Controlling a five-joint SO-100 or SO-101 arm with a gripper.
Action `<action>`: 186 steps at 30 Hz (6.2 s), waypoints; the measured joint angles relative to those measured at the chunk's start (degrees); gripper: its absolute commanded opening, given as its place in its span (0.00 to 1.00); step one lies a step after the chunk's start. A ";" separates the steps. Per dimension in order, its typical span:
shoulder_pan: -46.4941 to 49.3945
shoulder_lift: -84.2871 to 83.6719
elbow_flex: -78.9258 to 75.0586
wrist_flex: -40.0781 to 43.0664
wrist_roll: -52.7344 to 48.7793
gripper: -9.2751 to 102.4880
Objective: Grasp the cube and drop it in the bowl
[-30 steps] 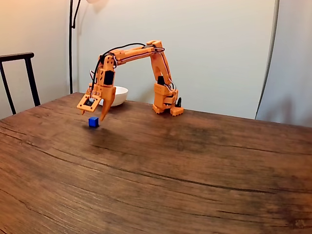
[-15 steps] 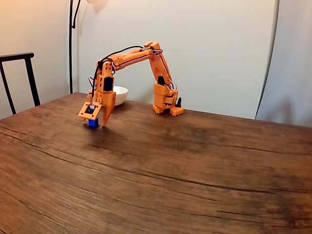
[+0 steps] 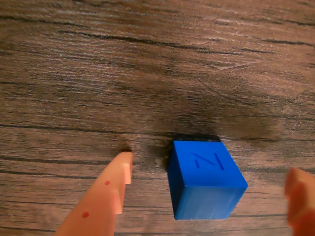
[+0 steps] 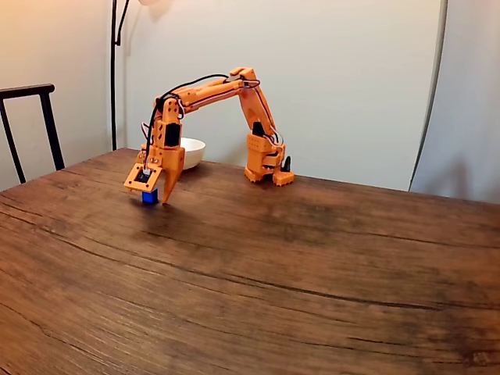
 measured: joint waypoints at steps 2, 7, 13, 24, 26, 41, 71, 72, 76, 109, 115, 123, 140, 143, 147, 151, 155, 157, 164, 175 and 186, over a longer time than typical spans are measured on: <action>0.00 0.00 0.00 0.00 0.00 0.31; 0.00 0.00 0.00 0.00 0.00 0.28; 0.00 0.00 0.00 0.00 0.00 0.27; 0.00 0.00 0.00 0.00 2.02 0.17; 0.00 0.00 0.00 0.00 2.02 0.17; 0.00 0.00 -0.18 3.16 4.22 0.16; -0.44 5.01 -36.30 31.46 5.80 0.16; 0.18 6.77 -34.89 31.46 5.80 0.16; 2.55 14.59 -27.60 31.46 5.80 0.16; 31.82 60.91 23.55 16.00 5.36 0.16; 38.41 60.91 23.55 13.01 5.36 0.16; 45.35 60.91 23.91 10.72 5.71 0.16; 49.39 60.91 43.15 -8.53 7.73 0.17; 49.57 60.91 46.49 -12.66 8.17 0.18; 49.57 60.91 48.96 -16.61 8.17 0.26; 49.31 60.91 49.83 -17.67 8.17 0.35; 49.22 60.91 49.83 -16.96 8.17 0.36; 49.22 60.91 49.83 -15.64 8.17 0.36; 46.93 60.91 47.64 -8.44 7.91 0.36; 38.58 67.94 37.97 6.68 2.64 0.17; 20.83 86.48 37.79 18.28 -10.55 0.08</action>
